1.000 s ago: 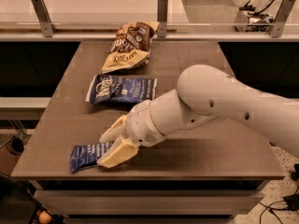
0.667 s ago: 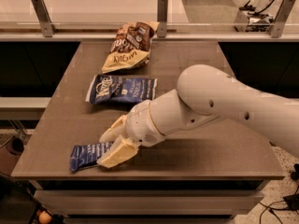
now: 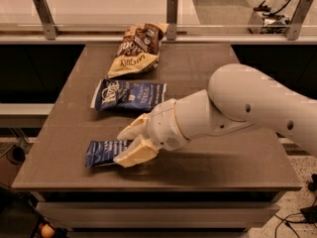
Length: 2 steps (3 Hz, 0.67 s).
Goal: Move rxbar blueberry near brown chip bag
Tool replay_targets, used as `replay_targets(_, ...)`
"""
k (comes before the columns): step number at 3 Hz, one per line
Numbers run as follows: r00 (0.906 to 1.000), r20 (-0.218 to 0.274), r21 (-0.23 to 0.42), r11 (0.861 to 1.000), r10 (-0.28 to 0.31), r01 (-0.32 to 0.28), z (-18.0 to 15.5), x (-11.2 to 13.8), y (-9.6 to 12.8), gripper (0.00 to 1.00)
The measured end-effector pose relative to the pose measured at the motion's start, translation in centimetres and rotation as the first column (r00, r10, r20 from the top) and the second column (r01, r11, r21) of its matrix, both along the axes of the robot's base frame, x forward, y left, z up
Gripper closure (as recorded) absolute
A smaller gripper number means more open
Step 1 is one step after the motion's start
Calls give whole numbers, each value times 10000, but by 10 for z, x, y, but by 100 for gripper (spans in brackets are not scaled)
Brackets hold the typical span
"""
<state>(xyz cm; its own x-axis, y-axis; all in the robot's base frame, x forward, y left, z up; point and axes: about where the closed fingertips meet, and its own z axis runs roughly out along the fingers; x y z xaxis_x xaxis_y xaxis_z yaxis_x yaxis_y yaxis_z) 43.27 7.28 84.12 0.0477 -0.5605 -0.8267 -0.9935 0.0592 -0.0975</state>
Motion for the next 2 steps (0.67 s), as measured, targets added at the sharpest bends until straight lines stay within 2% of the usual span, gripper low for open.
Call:
replay_targets(1,9981,532,180,9994,-302,293,21,12,-22,100)
replay_targets(2,9909,1073,498,9959,-811,761,44,28,-50,100)
